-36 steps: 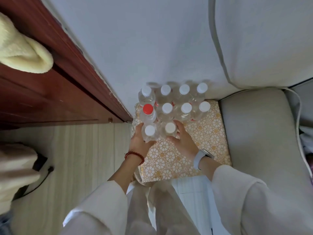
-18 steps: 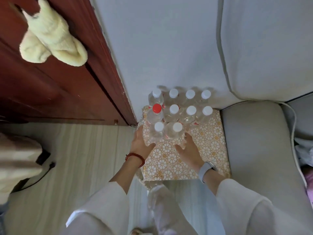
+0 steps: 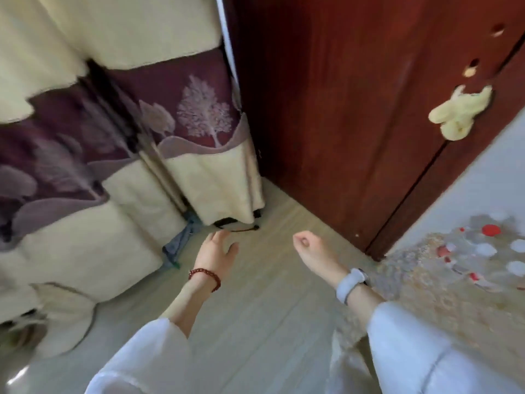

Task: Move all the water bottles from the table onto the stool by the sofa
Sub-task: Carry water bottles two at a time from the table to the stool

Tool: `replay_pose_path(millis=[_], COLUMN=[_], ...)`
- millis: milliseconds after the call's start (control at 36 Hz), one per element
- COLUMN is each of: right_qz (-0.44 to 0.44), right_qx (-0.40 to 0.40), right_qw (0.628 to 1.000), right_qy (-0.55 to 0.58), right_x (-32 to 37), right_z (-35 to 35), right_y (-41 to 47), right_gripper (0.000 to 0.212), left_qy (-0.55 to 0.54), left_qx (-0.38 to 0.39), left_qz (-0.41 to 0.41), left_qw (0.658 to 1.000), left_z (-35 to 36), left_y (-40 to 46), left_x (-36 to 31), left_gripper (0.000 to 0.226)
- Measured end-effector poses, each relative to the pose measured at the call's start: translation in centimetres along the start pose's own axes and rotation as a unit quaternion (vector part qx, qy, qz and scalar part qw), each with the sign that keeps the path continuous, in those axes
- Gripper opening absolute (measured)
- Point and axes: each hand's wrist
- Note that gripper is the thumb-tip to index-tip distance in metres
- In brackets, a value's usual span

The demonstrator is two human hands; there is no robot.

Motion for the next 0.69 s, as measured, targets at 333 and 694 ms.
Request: replay_pose_path(millis=[333, 694], right_qz=[-0.238, -0.377], right_qx=[0.334, 0.534], right_qw=[0.900, 0.699], right_qy=[-0.148, -0.290], right_x=[22.2, 33.5], right_z=[37.0, 73.1], right_y=[-15.4, -36.1], right_gripper=[0.021, 0.029], left_qy=[-0.056, -0.075], left_qx=[-0.336, -0.485], left_qz=[-0.301, -0.507], left_qw=[0.891, 0.709], left_z=[-22.2, -31.8], left_y=[-30.3, -56.3], left_x=[27.9, 50.4], left_gripper=[0.037, 0.034])
Point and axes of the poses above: each hand's wrist, its own y-axis towards the middle knuckle, its own z-axis out of the palm, x = y × z, and after that the axes turned 5 degrees about z, right-handed
